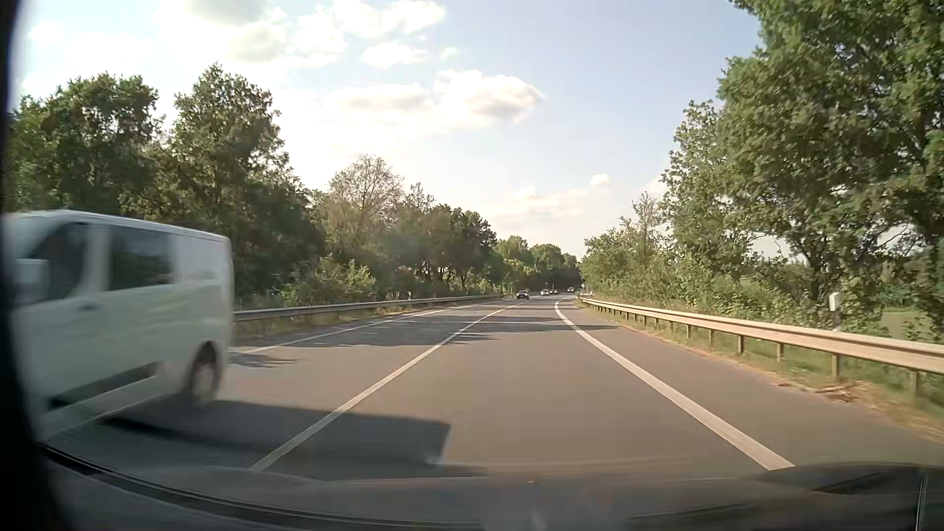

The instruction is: Follow the waypoints while adhering to traffic rules and regulations

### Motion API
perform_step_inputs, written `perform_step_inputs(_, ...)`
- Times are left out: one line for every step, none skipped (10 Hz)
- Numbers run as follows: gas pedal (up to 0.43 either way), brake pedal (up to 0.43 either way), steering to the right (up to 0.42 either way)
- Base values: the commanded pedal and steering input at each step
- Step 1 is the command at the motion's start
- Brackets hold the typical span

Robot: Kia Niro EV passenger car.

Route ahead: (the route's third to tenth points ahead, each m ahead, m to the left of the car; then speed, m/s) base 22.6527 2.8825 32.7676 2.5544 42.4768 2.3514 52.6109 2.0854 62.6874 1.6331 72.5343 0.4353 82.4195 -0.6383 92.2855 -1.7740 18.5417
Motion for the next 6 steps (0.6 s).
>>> perform_step_inputs(0.157,0.006,0.010)
perform_step_inputs(0.157,0.006,0.010)
perform_step_inputs(0.157,0.006,0.010)
perform_step_inputs(0.157,0.006,0.010)
perform_step_inputs(0.157,0.006,0.009)
perform_step_inputs(0.157,0.006,0.009)
